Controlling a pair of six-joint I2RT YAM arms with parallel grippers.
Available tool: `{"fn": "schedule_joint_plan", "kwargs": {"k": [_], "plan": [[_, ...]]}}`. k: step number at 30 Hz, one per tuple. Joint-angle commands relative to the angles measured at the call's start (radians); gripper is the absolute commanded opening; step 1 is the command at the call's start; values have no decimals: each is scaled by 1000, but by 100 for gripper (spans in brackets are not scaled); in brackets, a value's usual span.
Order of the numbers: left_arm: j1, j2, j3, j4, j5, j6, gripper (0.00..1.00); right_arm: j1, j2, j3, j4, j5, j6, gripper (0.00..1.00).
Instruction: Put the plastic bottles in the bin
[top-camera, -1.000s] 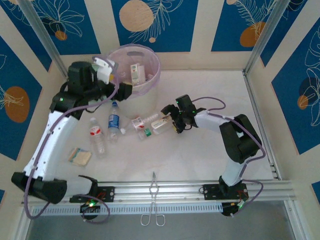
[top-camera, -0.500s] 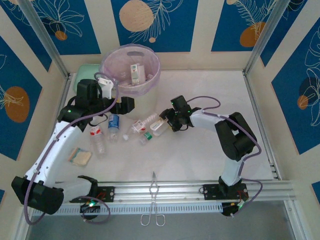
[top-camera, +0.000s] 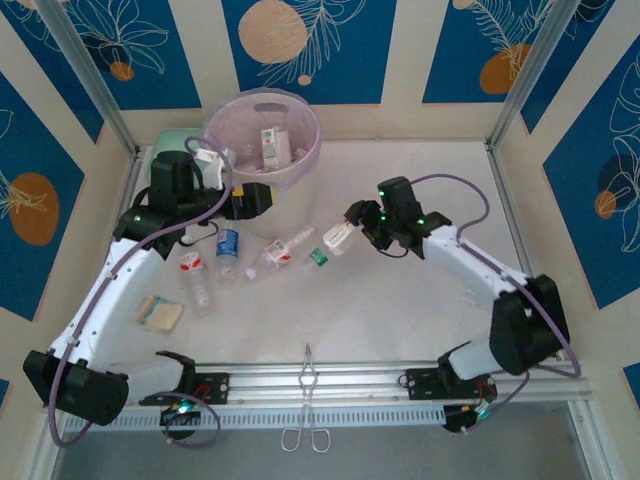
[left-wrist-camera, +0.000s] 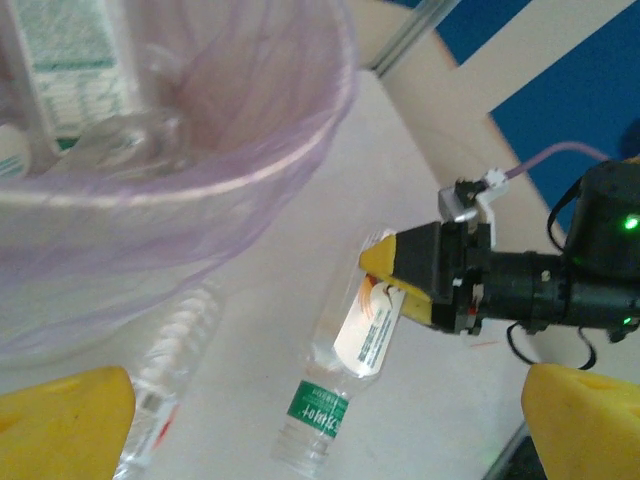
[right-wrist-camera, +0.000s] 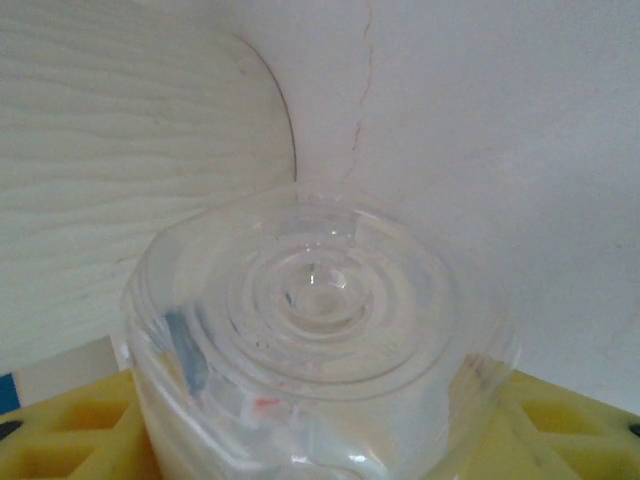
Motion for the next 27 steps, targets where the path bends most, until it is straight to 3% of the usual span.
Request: {"fn": "schedule_joint_plan", "kwargs": {"k": [1, 6, 11, 14, 19, 27], "plan": [[-2, -13, 70, 38, 105, -65, 99, -37, -111, -15, -49, -85, -100, 29], [-16, 15, 48, 134, 200, -160, 100, -67, -223, 4, -21, -193, -258, 16], [-94, 86, 102, 108, 221, -144, 100, -83, -234, 41, 127, -539, -413, 8], [-138, 114, 125, 90, 229, -110, 100, -79, -204, 74, 185, -656, -417, 6], [-198, 158, 112, 123, 270, -101, 100, -77, -157, 79, 358, -767, -345, 6], [-261, 209, 144, 41, 230, -11, 100, -57, -100, 122, 421, -759, -314, 4]]}}
